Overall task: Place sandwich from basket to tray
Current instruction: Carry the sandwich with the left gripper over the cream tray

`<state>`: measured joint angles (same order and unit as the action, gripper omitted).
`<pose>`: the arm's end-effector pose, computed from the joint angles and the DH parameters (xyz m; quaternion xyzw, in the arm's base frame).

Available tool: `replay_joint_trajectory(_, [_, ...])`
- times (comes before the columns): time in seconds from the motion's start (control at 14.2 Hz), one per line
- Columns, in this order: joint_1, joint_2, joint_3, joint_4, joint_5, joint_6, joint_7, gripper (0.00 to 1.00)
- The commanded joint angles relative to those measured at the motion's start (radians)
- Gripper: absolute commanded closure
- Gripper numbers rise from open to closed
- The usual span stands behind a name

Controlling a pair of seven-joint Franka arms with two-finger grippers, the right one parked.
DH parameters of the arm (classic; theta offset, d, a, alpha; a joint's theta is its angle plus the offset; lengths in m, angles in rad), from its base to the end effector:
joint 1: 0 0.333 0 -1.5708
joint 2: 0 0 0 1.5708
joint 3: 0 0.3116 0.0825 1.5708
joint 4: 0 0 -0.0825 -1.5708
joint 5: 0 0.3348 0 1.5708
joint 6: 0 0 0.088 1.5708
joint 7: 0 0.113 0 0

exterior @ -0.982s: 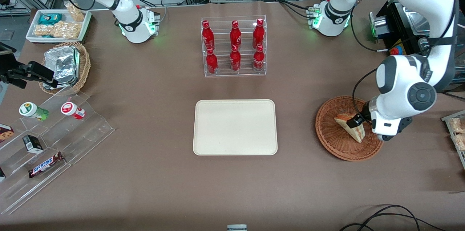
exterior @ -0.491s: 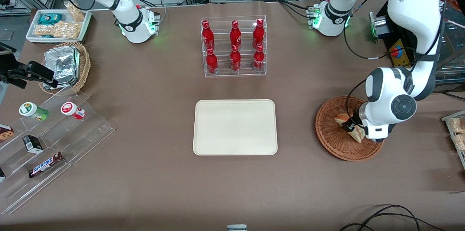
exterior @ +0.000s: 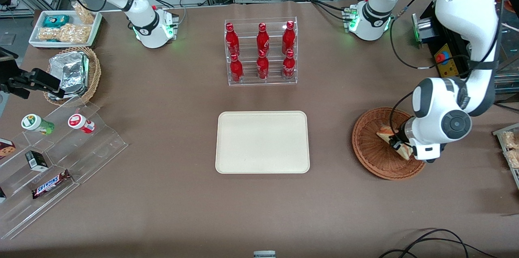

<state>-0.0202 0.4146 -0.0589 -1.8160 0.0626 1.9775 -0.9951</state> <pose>0.5718 -0.0386 0.3139 -0.8962 -0.4252 0.1004 0.0771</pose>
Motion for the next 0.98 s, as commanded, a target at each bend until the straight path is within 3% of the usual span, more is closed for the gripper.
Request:
replay_joint_trajectory(0.0, [-0.099,-0.016,0.002,0.098,0.020,-0.127,-0.083,0.92])
replay_joint_trajectory(0.35, [-0.280,0.028,-0.029,0.148,-0.096,-0.020,-0.061,0.89])
replay_joint_trajectory(0.56, [-0.388,0.130,-0.036,0.252,-0.099,0.122,0.061,0.88])
replay_joint_trajectory(0.7, [-0.452,0.226,-0.038,0.383,-0.095,0.124,0.105,0.86])
replay_joint_trajectory(0.91, [-0.547,0.326,-0.036,0.466,-0.090,0.155,0.127,0.88])
